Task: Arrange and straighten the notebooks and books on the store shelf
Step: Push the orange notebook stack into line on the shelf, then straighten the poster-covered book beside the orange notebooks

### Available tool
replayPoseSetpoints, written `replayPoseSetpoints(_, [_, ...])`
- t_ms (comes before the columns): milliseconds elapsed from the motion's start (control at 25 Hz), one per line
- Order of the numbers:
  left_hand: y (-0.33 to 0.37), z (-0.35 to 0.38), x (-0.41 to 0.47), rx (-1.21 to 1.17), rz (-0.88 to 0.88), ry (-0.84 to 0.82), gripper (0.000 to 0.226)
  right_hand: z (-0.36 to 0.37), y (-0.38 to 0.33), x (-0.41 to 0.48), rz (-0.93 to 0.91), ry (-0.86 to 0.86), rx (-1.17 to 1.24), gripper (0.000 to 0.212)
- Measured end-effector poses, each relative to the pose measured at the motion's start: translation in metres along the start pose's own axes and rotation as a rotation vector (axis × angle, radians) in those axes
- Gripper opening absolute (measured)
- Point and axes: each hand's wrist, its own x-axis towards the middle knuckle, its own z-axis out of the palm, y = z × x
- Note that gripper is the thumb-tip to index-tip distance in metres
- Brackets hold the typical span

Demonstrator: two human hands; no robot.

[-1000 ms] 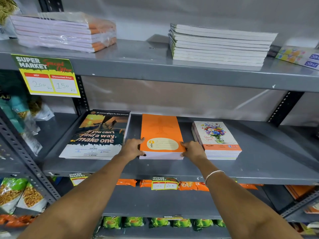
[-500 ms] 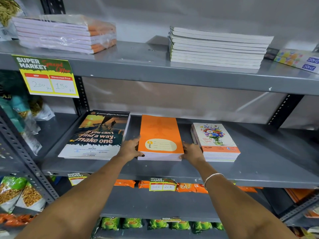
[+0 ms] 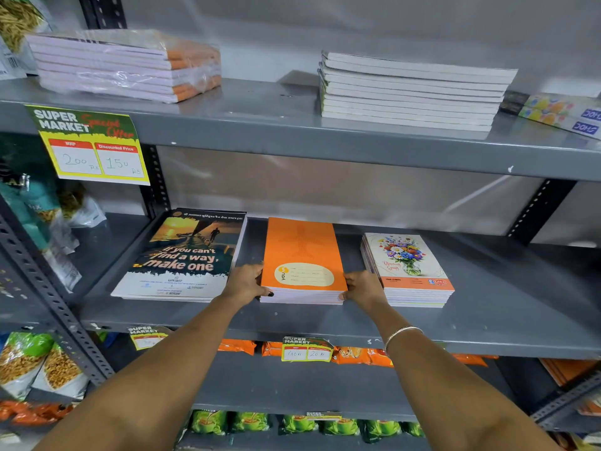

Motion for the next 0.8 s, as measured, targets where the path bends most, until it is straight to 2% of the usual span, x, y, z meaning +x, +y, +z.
replayPoseSetpoints(480, [0.0, 0.004, 0.001, 0.033, 0.0, 0.011, 0.062, -0.002, -0.003, -0.003, 0.036, -0.025, 0.034, 0.044])
replayPoseSetpoints(560, [0.001, 0.003, 0.0, 0.039, -0.007, -0.011, 0.067, -0.008, -0.007, -0.005, 0.042, -0.08, 0.045, 0.052])
replayPoseSetpoints(640, [0.003, 0.0, -0.002, 0.017, -0.024, -0.001, 0.076, -0.017, -0.013, -0.006, 0.034, -0.096, 0.032, 0.069])
replayPoseSetpoints(720, [0.003, -0.01, -0.006, -0.094, -0.061, 0.048, 0.087, -0.025, -0.023, -0.005, 0.018, -0.067, 0.023, 0.091])
replayPoseSetpoints(800, [-0.002, -0.027, -0.012, -0.116, -0.056, 0.143, 0.086, -0.026, -0.04, -0.002, -0.049, -0.041, -0.011, 0.095])
